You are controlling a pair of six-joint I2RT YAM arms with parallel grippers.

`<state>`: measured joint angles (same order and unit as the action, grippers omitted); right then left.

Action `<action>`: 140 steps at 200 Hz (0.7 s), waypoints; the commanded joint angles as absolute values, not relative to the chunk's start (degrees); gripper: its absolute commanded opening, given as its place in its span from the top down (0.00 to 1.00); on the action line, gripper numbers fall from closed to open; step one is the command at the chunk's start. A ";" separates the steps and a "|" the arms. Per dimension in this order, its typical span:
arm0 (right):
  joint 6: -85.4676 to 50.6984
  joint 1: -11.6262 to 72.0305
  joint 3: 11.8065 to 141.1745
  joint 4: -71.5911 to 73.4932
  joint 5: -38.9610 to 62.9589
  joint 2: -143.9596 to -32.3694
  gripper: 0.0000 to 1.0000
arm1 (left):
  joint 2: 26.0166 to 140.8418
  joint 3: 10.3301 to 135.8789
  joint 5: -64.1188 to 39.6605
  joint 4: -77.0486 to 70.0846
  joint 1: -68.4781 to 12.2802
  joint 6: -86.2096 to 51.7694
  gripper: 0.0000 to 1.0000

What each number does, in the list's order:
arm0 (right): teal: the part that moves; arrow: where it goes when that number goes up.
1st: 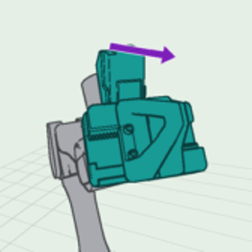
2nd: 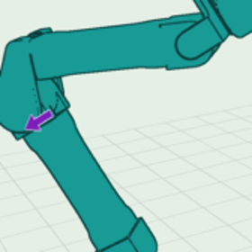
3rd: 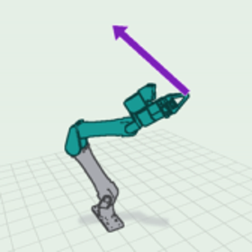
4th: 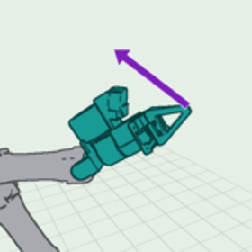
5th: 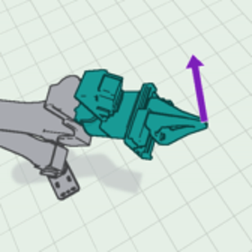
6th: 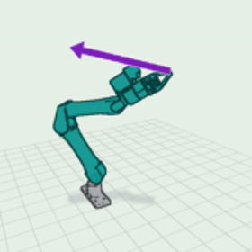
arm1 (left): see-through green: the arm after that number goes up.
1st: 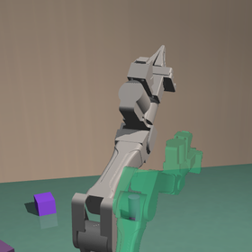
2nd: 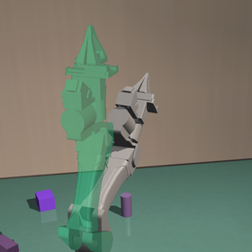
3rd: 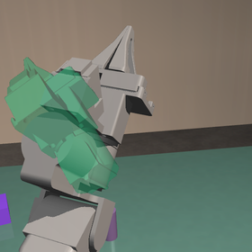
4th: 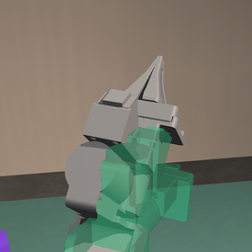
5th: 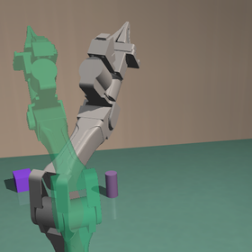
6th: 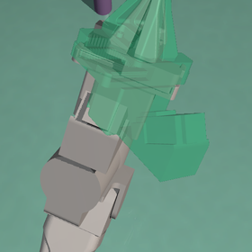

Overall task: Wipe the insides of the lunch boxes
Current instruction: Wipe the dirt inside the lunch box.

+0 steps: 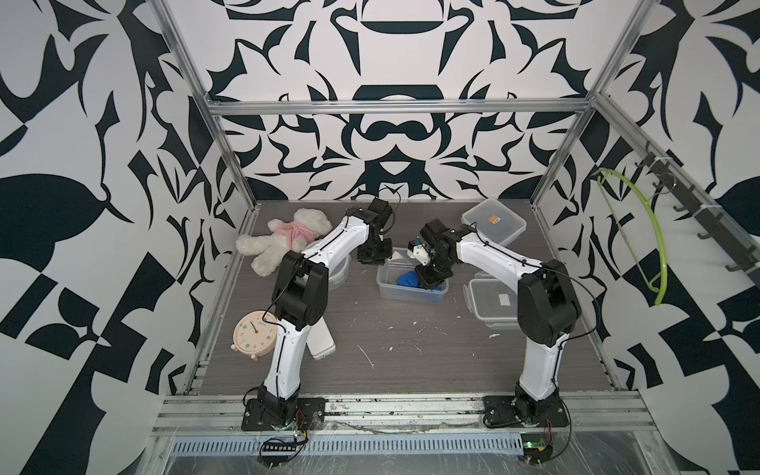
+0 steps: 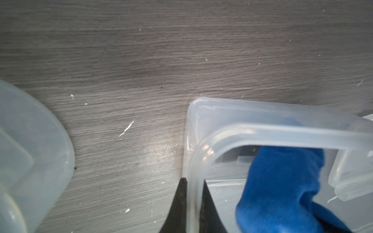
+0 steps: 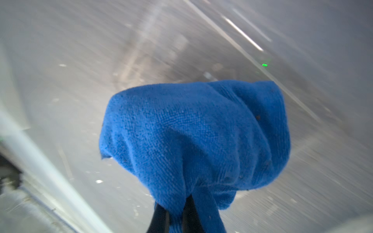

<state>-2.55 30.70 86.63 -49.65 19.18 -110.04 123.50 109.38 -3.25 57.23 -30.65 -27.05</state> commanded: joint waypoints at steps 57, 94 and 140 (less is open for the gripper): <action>-1.71 43.54 99.94 -53.04 28.92 -127.12 1.00 | 124.51 113.15 -2.96 55.54 -30.76 -32.34 1.00; -1.81 42.94 95.78 -53.86 21.73 -126.03 1.00 | 124.44 113.38 -2.52 55.81 -30.76 -31.92 1.00; -1.69 36.13 82.93 -58.44 2.97 -120.33 1.00 | 124.05 112.41 -1.68 56.15 -30.20 -31.38 1.00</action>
